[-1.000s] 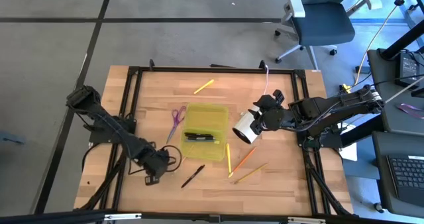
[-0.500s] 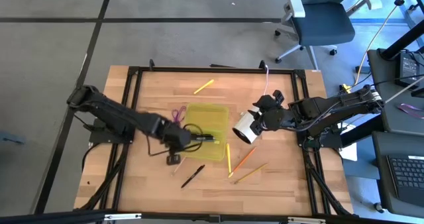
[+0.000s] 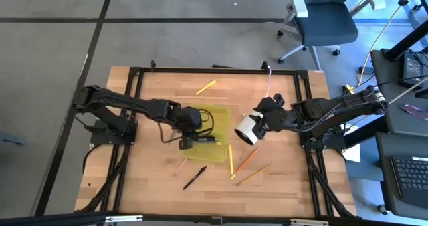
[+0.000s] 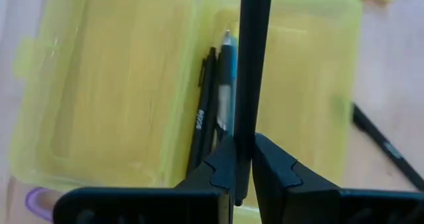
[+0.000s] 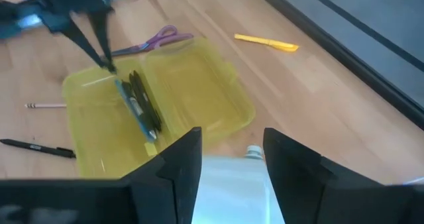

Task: Pick & place school supplies into a supply box
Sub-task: Put the black pen into the yellow supply box, then put the yellow pen into the yellow supply box

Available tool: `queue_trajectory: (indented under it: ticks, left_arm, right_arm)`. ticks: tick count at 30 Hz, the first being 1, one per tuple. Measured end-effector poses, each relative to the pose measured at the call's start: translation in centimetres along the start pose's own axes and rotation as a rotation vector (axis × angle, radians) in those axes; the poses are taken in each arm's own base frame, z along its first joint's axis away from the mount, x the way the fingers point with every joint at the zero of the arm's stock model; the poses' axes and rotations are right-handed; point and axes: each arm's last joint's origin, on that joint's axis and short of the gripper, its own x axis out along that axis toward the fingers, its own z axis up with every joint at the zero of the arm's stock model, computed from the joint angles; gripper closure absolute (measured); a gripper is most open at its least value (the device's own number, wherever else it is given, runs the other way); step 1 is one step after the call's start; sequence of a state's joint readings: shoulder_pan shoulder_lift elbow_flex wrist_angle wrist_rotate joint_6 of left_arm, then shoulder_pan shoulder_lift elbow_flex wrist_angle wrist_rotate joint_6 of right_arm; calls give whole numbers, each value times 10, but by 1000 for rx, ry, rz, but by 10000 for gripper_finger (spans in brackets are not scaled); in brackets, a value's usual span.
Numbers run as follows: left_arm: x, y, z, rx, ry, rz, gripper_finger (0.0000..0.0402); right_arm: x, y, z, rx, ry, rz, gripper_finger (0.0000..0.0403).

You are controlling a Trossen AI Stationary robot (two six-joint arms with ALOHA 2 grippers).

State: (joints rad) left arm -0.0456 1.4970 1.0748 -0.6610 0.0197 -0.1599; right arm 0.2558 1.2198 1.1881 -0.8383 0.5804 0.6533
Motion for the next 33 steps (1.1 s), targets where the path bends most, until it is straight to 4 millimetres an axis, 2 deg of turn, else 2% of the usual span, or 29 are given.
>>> queue_trajectory:
  ticks: [8,14,19,27,33]
  left_arm:
    - [40,5,-4,-6,141,-28,378]
    - [61,6,-8,-20,221,-87,378]
    - [68,6,-10,-22,241,-85,371]
    - [68,6,-9,-24,238,-86,350]
    - [68,6,-9,-24,238,-85,348]
  right_arm:
    - [0,1,1,5,-10,6,237]
    - [0,1,1,6,-12,7,237]
    - [0,1,1,6,-12,7,237]
    - [0,1,1,3,-8,13,237]
    - [0,2,2,13,-16,21,237]
